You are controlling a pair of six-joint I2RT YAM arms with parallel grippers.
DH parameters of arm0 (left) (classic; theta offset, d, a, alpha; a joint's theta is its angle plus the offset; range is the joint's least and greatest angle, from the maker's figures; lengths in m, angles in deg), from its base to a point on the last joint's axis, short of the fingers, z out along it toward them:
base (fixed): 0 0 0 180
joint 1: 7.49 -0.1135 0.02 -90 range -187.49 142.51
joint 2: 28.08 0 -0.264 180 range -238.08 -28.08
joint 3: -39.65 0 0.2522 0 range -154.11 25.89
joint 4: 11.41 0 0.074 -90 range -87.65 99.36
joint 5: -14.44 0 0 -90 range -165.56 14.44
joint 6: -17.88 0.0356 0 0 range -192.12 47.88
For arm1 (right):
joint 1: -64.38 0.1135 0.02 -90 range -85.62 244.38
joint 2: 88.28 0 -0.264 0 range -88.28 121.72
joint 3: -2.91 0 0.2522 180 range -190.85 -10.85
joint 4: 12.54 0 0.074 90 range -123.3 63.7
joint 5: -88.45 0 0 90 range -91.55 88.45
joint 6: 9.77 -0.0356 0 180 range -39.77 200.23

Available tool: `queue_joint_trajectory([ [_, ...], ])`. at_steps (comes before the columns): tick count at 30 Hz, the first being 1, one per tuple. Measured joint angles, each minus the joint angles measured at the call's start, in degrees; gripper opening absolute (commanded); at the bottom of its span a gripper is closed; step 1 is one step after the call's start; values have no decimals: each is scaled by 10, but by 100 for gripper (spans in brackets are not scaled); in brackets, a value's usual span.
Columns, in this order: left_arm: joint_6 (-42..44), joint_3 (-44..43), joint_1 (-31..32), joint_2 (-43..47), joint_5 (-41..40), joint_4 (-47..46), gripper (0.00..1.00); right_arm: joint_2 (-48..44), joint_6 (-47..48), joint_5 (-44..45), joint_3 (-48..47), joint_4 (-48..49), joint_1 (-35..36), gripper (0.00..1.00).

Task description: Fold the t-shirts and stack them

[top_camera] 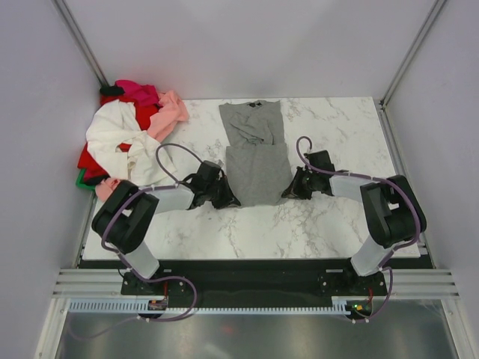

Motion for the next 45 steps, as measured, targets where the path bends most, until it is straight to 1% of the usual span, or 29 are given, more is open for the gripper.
queue_joint_trajectory([
  [3, 7, -7, 0, 22, -17, 45, 2, -8, 9, 1, -3, -26, -9, 0],
  [6, 23, -22, 0, 73, -35, 106, 2, -36, 21, 9, -13, -69, -13, 0],
  [11, 54, -63, 0, 175, -54, 178, 2, -117, 43, 17, -46, -140, -14, 0],
  [14, 64, -67, 0, 219, -54, 203, 2, -169, 53, 21, -49, -165, -13, 0],
  [17, 65, -40, 1, 250, -52, 217, 2, -211, 57, 24, -33, -184, -11, 0],
  [20, 63, 16, 7, 280, -45, 230, 2, -239, 56, 26, 5, -197, -2, 0],
  [24, 51, 78, 30, 323, -31, 254, 2, -261, 45, 33, 56, -229, 27, 0],
  [29, 31, 85, 58, 383, -28, 297, 2, -307, 24, 76, 56, -293, 76, 0],
  [32, 31, 46, 60, 399, -32, 348, 2, -330, 16, 102, 15, -340, 88, 0],
  [35, 37, -34, 60, 394, -45, 396, 2, -333, 15, 125, -47, -372, 89, 0],
  [38, 50, -106, 60, 375, -57, 424, 2, -327, 17, 146, -113, -401, 88, 0],
  [41, 67, -167, 51, 337, -63, 447, 2, -305, 22, 170, -172, -417, 88, 0],
  [45, 89, -225, 21, 284, -63, 466, 2, -251, 33, 191, -229, -432, 88, 0],
])
